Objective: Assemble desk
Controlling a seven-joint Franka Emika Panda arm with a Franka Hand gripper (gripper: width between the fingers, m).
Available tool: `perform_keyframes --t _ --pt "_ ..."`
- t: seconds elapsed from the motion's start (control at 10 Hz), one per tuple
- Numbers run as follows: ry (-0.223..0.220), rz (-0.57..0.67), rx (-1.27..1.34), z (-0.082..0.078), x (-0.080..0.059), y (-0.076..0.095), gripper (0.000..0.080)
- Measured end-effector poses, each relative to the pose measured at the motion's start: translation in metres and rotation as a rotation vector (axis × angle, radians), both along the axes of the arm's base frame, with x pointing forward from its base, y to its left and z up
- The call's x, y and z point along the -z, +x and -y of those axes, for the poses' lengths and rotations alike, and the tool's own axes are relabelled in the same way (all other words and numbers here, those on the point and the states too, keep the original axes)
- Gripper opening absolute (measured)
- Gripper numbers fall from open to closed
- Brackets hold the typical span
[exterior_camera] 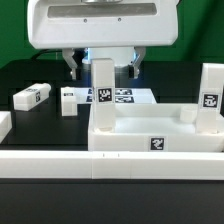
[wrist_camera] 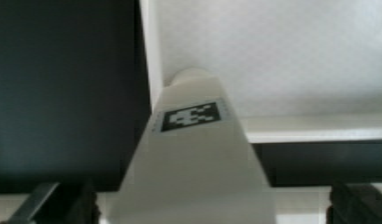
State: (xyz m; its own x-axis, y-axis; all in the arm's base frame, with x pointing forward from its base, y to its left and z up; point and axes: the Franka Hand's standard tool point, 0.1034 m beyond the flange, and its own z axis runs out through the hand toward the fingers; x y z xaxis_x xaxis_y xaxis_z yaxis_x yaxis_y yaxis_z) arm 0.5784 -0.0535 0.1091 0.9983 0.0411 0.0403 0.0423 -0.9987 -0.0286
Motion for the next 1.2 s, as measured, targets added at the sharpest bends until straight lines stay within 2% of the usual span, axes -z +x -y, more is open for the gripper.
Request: perform_keyframes --t 0.1,0.2,0.3,0.4,0.5,0.8,1.2 --pt "-0.002 0.001 -0.062 0.0003 0.0002 -0.0003 0.0649" --pt "-0.002 0.001 -0.062 0.0003 0.0004 -0.0005 0.0521" --pt "-0.002 0.001 -0.061 0.0003 0.0005 -0.0006 0.0521" --pt "-0.002 0.001 -0.061 0.0004 0.0006 -0.0007 0.0385" --pt "-0.002 0.000 -0.061 0.0004 0.0006 -0.0008 0.0288" --pt "0.001 0.000 -0.020 0.0004 0.0007 -0.0007 0.0288" --pt "0.018 -0.012 0.424 0.0010 0.0012 -0.0004 0.0288"
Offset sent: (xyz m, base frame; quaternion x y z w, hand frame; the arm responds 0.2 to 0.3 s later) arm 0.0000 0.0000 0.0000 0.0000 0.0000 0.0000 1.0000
